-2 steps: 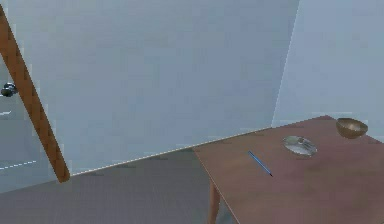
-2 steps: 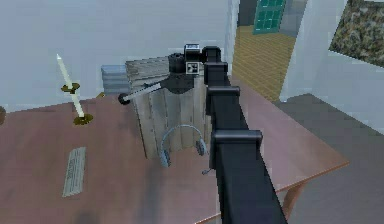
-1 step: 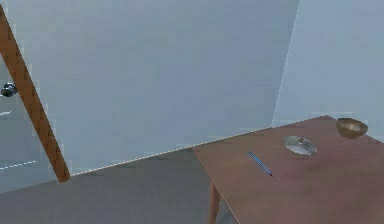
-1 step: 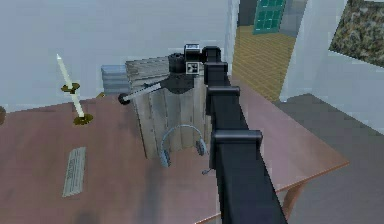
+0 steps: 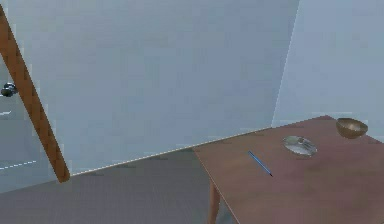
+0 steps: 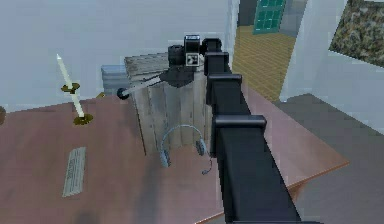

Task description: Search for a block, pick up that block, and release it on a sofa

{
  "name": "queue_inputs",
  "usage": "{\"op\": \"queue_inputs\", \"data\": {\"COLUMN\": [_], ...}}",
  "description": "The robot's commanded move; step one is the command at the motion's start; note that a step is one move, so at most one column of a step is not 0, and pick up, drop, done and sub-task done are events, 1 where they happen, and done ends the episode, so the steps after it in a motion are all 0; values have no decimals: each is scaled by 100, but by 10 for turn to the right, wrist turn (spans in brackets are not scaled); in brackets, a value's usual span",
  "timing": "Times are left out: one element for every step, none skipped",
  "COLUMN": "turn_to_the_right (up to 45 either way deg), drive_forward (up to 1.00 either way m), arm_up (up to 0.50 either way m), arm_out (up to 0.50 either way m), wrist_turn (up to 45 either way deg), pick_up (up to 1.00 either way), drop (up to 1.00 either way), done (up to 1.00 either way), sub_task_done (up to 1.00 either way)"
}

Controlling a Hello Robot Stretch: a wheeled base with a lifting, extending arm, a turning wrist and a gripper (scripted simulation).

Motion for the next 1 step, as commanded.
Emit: {"op": "queue_inputs", "data": {"turn_to_the_right": [0], "drive_forward": [0], "arm_up": [0], "arm_out": [0], "wrist_turn": [-450], "pick_up": [0], "drop": [0], "done": [0], "sub_task_done": [0]}}
